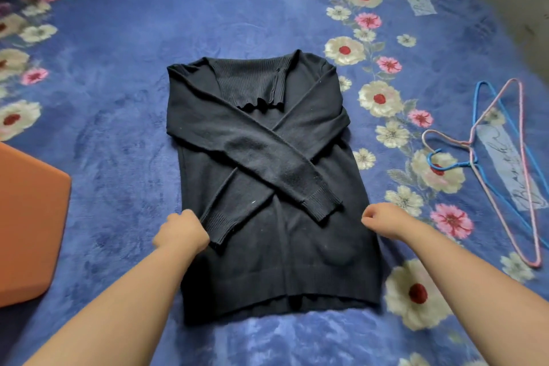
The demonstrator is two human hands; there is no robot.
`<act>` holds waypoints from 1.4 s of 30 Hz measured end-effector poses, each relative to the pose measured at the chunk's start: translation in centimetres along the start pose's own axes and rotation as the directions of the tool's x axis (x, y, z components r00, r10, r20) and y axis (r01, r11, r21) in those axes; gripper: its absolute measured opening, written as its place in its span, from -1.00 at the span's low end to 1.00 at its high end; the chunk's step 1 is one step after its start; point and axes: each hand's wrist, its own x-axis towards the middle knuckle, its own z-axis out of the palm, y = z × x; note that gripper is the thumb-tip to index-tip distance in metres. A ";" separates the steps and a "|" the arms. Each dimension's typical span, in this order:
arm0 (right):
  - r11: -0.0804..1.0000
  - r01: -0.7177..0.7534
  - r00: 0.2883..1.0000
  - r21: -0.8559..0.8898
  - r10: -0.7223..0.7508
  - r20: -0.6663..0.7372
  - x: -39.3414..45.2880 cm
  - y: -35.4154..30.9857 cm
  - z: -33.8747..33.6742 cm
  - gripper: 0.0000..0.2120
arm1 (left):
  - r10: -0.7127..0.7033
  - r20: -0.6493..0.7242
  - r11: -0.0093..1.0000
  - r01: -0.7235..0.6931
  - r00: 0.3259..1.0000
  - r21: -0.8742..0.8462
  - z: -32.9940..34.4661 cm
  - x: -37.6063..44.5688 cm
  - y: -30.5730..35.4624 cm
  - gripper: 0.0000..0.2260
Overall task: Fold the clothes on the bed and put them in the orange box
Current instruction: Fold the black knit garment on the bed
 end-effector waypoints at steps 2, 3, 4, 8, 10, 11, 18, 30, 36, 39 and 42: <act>1.000 0.024 0.998 0.020 -0.023 -0.055 1.8 -0.5 -1.5 -0.79 | 0.020 -0.053 0.999 -0.018 0.998 0.040 -1.1 0.4 2.7 -0.67; 0.998 0.034 0.994 0.050 -0.029 -0.109 3.0 -0.7 -2.4 -0.79 | 0.064 -0.071 0.997 -0.060 0.995 0.057 -1.5 0.9 4.5 -0.68; 0.996 0.051 0.983 0.078 -0.036 -0.182 4.1 -1.1 -3.2 -0.79 | 0.121 -0.082 0.991 -0.116 0.989 0.071 -2.0 1.4 6.1 -0.68; 0.969 0.145 0.909 0.202 -0.050 -0.415 9.0 -2.2 -6.7 -0.70 | 0.303 -0.150 0.952 -0.295 0.941 0.076 -4.3 4.0 13.2 -0.72; 0.938 0.189 0.887 0.292 -0.036 -0.460 11.5 -2.7 -8.1 -0.64 | 0.345 -0.180 0.938 -0.344 0.921 0.035 -5.6 5.3 16.9 -0.71; 0.914 0.203 0.882 0.352 -0.014 -0.472 12.5 -3.0 -8.5 -0.63 | 0.351 -0.200 0.934 -0.358 0.915 0.001 -6.1 6.0 18.6 -0.72; 0.819 0.356 0.896 0.450 -0.162 -0.413 18.6 -4.0 -8.7 -0.52 | 0.403 -0.271 0.850 -0.467 0.874 -0.242 -9.3 11.0 28.4 -0.72; 0.750 0.644 0.510 0.149 -0.276 -0.814 19.8 -1.3 -9.0 -0.80 | 0.531 -0.162 0.809 -0.554 0.832 -0.197 -12.3 15.5 39.8 -0.63; 0.743 0.649 0.272 -0.161 -0.425 -0.863 18.8 0.4 -11.3 -0.82 | 0.541 -0.303 0.794 -0.595 0.785 -0.125 -14.0 15.3 41.2 -0.67; 0.713 0.642 0.175 -0.283 -0.495 -0.851 18.0 2.3 -12.1 -0.84 | 0.494 -0.434 0.713 -0.637 0.753 -0.293 -13.9 16.3 40.1 -0.67; 0.771 0.567 0.307 -0.291 -0.525 -0.794 19.0 3.9 -11.8 -0.87 | 0.457 -0.430 0.687 -0.616 0.779 -0.386 -12.5 17.0 40.3 -0.70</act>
